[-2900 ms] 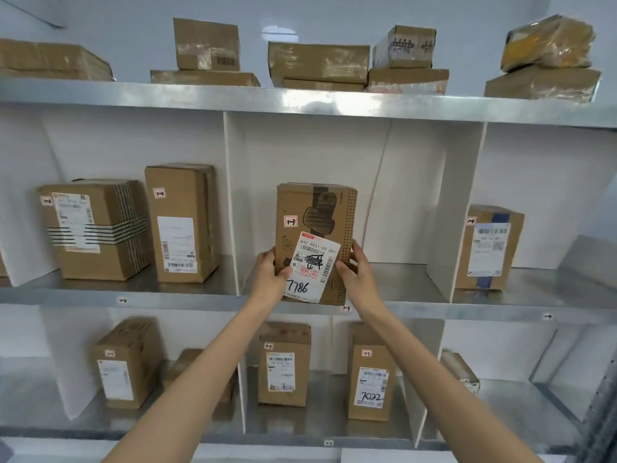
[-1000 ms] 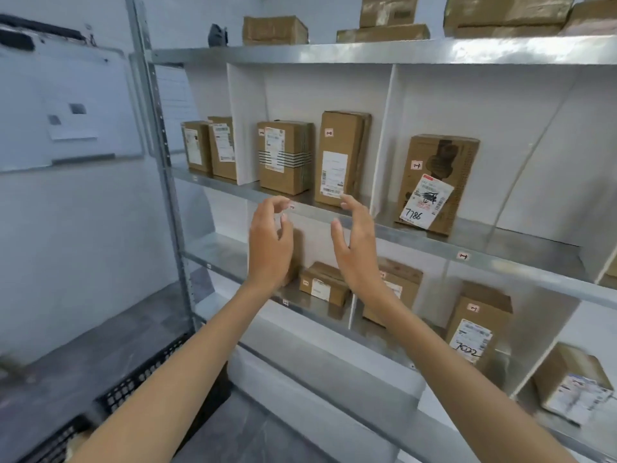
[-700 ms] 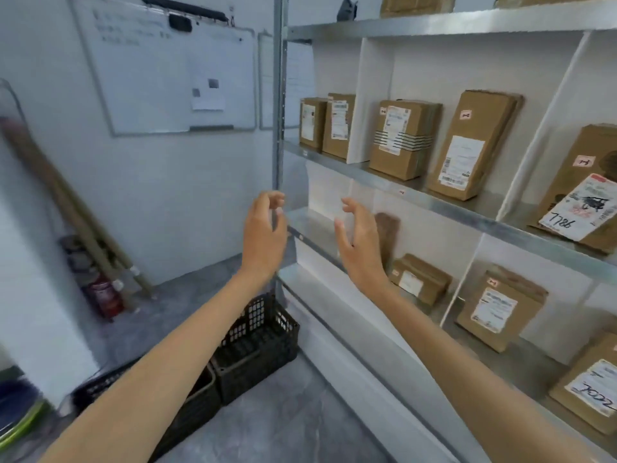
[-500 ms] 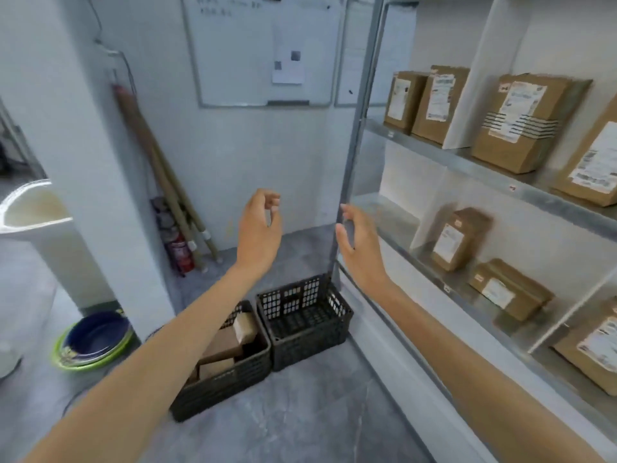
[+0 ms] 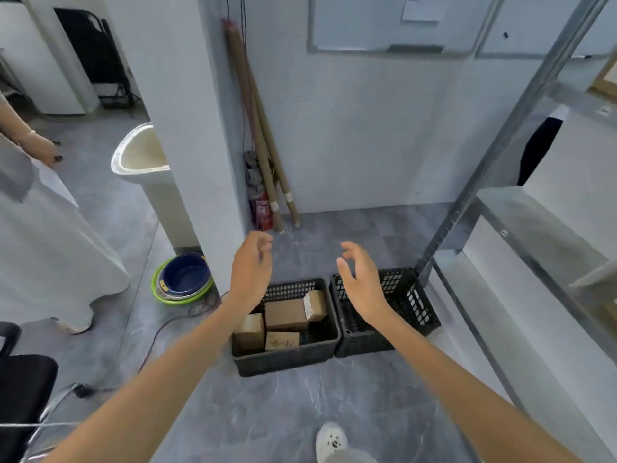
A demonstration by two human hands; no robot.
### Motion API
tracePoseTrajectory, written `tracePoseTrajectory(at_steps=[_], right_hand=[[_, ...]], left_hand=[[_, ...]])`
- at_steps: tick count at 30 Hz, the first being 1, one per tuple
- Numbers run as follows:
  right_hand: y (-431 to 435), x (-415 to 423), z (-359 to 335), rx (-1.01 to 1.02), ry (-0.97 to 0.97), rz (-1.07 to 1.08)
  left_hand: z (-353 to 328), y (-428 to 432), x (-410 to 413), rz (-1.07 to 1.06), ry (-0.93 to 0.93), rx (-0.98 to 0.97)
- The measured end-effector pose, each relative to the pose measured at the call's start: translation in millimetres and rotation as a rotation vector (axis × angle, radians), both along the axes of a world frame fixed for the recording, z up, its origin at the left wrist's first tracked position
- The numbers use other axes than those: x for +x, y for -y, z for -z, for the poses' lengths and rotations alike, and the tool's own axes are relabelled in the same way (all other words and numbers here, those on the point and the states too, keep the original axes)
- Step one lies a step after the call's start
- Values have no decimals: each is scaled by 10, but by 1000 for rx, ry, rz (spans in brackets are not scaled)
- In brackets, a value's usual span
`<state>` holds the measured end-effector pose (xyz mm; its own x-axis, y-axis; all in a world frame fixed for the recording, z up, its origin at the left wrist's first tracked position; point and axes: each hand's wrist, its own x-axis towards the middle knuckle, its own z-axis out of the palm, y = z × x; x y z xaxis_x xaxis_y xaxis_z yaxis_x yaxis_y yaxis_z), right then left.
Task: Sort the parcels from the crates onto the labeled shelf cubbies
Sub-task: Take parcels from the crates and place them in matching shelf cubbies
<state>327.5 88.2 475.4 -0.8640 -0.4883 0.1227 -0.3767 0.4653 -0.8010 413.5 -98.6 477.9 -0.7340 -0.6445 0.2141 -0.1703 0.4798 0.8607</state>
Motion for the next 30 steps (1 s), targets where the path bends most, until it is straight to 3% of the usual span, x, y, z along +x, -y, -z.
tracePoseTrajectory(at_steps=[8,14,19,24,30], right_hand=[[754,-1000,886,132,188,-122],[1415,-1253,1922,177,450,-176],[2073,-1368,3415,268,617,-191],[2669,-1396,5197,396,715,-200],[3177,-1341,6834,475,902,-100]], left_hand=[[1006,755,-703,-215,149,68],[2106,1275,-871,-337,285,205],[3535,1685,-1019,-313,424,189],[5266,1945,-1215,-274,601,323],[6697,2077,-1260,-228,705,228]])
